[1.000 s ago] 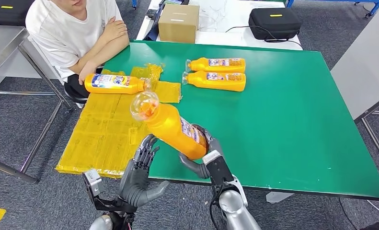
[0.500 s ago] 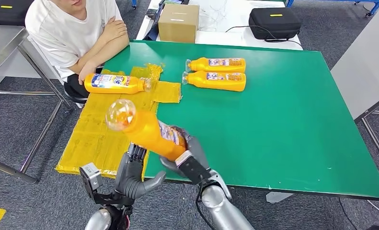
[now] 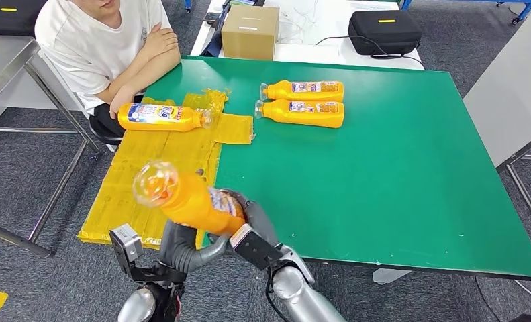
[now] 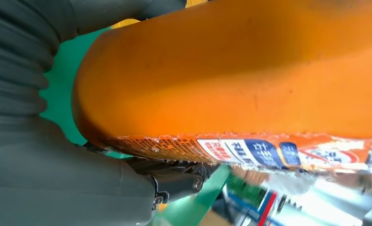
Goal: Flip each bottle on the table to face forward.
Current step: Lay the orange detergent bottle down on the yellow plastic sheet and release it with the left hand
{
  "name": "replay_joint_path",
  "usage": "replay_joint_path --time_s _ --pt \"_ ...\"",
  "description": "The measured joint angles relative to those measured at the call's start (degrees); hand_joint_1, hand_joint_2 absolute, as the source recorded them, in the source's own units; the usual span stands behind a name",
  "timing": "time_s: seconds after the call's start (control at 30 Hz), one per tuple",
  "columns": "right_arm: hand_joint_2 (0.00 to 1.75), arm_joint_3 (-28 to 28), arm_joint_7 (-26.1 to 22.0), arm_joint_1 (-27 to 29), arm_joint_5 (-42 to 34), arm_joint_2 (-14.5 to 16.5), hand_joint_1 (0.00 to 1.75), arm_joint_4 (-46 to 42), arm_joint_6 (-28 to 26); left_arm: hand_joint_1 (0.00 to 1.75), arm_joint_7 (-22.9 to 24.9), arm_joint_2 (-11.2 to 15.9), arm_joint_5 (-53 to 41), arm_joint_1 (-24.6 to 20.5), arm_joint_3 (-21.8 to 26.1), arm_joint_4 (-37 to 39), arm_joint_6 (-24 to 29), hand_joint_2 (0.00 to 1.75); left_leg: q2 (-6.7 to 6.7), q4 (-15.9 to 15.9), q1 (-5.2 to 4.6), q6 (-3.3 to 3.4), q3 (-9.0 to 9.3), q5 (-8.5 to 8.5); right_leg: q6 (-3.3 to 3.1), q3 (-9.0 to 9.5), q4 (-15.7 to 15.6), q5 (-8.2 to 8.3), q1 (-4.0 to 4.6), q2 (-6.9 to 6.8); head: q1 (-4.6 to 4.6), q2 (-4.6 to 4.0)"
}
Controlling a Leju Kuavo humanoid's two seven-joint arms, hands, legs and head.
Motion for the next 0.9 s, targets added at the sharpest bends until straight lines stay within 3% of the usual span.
replay_joint_path --time_s 0.2,0.23,0.33,0.37,0.63,0.67,0.73,0.77,0.8,0.87,0.9 --pt "1.75 2.39 -1.77 0.13 -1.22 0.86 1.75 0.97 0.15 0.00 -0.31 -0.32 0.42 -0.79 0.17 -0.30 1.03 1.75 0.01 0.00 0.00 0.00 0.00 0.00 0.00 0.00 0.00 0.00 0.00 0.01 0.01 0.00" --pt "1.75 2.74 -1.93 0.09 -1.50 0.91 1.75 1.27 0.14 0.10 -0.31 -0.32 1.04 -0.80 0.20 -0.30 0.84 1.75 0.01 0.00 0.00 0.00 0.00 0.00 0.00 0.00 0.00 0.00 0.00 0.01 0.01 0.00" --pt "1.75 3.57 -2.44 -0.27 -2.14 1.07 1.75 2.40 -0.03 1.41 -0.28 -0.28 2.31 -0.70 0.27 -0.32 0.15 1.75 0.01 0.00 0.00 0.00 0.00 0.00 0.00 0.00 0.00 0.00 -0.01 0.01 0.00 0.00" --pt "1.75 3.77 -2.65 -0.44 -2.21 1.09 1.75 2.77 -0.14 1.75 -0.24 -0.27 2.29 -0.66 0.28 -0.33 0.02 1.75 0.01 0.00 0.00 0.00 0.00 0.00 0.00 0.00 0.00 0.00 -0.01 0.01 0.00 0.00" --pt "1.75 4.76 -3.26 -1.55 -2.26 1.17 1.75 4.14 -0.52 1.75 0.57 -0.14 4.51 -0.90 0.69 -0.11 -2.18 1.75 0.02 0.00 0.00 0.00 0.01 0.00 0.00 -0.03 0.00 0.00 0.00 0.01 0.00 0.00" --pt "1.75 4.87 -3.30 -1.68 -2.30 1.17 1.64 4.15 -0.52 1.75 0.64 -0.05 5.08 -1.03 0.81 -0.01 -2.74 1.75 0.02 0.00 0.00 0.00 0.01 0.00 0.00 -0.03 0.00 0.00 0.00 0.01 -0.01 0.00" --pt "1.75 5.06 -3.35 -1.88 -2.42 1.17 0.79 4.19 -0.52 1.75 0.72 0.13 5.88 -1.26 0.97 0.16 -3.62 1.75 0.03 0.00 0.00 0.00 0.01 0.00 0.00 -0.03 0.00 0.00 0.00 0.02 -0.01 0.00" --pt "1.31 5.15 -3.37 -1.93 -2.54 1.16 0.35 4.21 -0.52 1.75 0.76 0.22 6.14 -1.37 1.02 0.21 -3.95 1.75 0.03 0.00 0.00 0.00 0.01 0.00 0.00 -0.03 0.00 0.00 0.00 0.02 -0.01 0.00" --pt "0.87 5.25 -3.38 -1.94 -2.68 1.15 0.02 4.23 -0.52 1.75 0.84 0.32 6.47 -1.47 1.05 0.22 -4.38 1.75 0.03 0.00 0.00 -0.01 0.01 0.01 0.00 -0.03 0.00 0.00 0.00 0.02 -0.01 0.00" --pt "0.00 5.38 -3.27 -1.92 -3.10 1.13 0.00 4.30 -0.45 1.75 1.16 0.61 7.57 -1.72 1.15 0.26 -5.95 1.75 0.02 0.00 0.00 -0.01 0.00 0.01 0.00 -0.03 0.00 0.00 0.00 0.02 -0.01 0.00" --pt "0.00 5.40 -3.11 -1.91 -3.37 1.12 0.00 4.33 -0.41 1.75 1.32 0.79 8.03 -1.87 1.24 0.29 -6.91 1.75 0.02 0.00 0.00 -0.01 0.00 0.01 0.00 -0.03 0.00 0.00 0.00 0.02 -0.01 0.00"
